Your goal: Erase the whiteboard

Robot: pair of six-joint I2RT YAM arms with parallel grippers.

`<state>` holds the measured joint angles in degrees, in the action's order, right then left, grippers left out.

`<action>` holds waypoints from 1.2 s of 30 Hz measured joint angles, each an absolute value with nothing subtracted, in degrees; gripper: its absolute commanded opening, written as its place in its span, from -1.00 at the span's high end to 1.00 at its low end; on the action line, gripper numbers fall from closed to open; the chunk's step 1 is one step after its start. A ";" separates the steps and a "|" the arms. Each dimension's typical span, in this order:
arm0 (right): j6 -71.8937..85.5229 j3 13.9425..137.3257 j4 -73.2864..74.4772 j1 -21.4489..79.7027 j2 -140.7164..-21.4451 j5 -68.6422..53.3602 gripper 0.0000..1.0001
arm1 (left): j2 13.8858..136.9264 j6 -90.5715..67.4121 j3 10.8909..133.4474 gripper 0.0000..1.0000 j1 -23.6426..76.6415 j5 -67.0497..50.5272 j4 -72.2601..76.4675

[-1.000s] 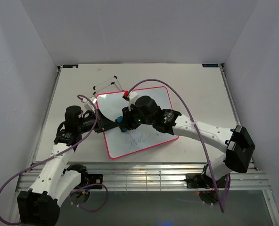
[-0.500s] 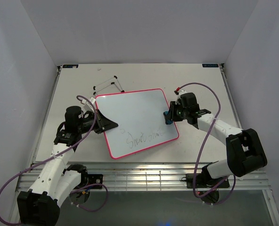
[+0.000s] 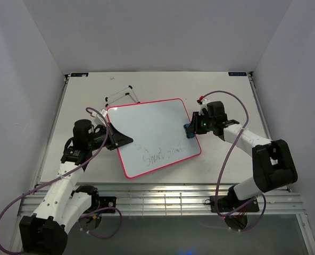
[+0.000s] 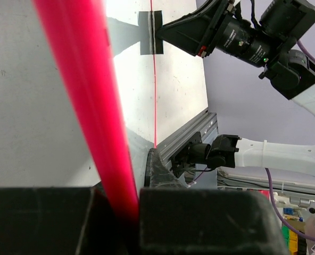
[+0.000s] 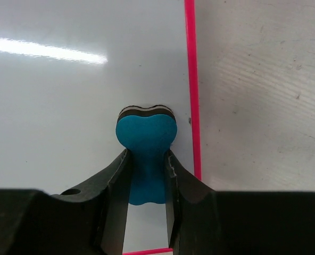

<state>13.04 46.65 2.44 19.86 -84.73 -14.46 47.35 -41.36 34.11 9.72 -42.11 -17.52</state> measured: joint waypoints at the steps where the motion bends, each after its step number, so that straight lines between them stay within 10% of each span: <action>1: 13.02 47.33 2.74 19.22 -85.58 -15.42 0.84 | 47.53 -41.43 34.11 1.00 9.74 -42.09 -17.26; 28: 8.78 51.72 9.08 12.38 -91.15 -15.07 0.84 | 49.19 -40.29 34.13 1.00 10.61 -42.26 -14.33; 36: 10.61 54.65 10.44 26.17 -89.86 8.62 0.84 | 47.88 -39.79 34.46 1.00 10.07 -41.34 -14.90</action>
<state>10.61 54.65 10.44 26.17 -89.86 8.62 47.88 -39.79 34.46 10.07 -41.34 -14.90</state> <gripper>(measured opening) 0.326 0.111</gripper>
